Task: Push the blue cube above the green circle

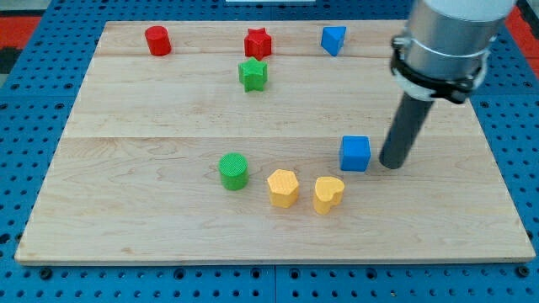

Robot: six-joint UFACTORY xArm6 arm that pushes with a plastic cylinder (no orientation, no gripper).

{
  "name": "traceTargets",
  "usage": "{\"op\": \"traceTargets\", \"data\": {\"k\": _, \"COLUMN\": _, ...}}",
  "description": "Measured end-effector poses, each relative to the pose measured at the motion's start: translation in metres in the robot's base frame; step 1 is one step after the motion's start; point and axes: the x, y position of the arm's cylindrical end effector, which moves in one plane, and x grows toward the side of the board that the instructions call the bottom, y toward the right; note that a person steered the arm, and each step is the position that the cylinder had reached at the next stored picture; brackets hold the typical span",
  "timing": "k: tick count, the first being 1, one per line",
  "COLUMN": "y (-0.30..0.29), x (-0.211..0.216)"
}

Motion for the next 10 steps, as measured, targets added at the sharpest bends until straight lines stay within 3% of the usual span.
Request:
{"op": "traceTargets", "data": {"k": 1, "y": -0.046, "x": -0.025}}
{"op": "traceTargets", "data": {"k": 3, "y": -0.041, "x": 0.025}}
{"op": "traceTargets", "data": {"k": 4, "y": -0.078, "x": 0.019}}
{"op": "traceTargets", "data": {"k": 7, "y": -0.109, "x": -0.044}}
{"op": "traceTargets", "data": {"k": 10, "y": -0.084, "x": -0.064}}
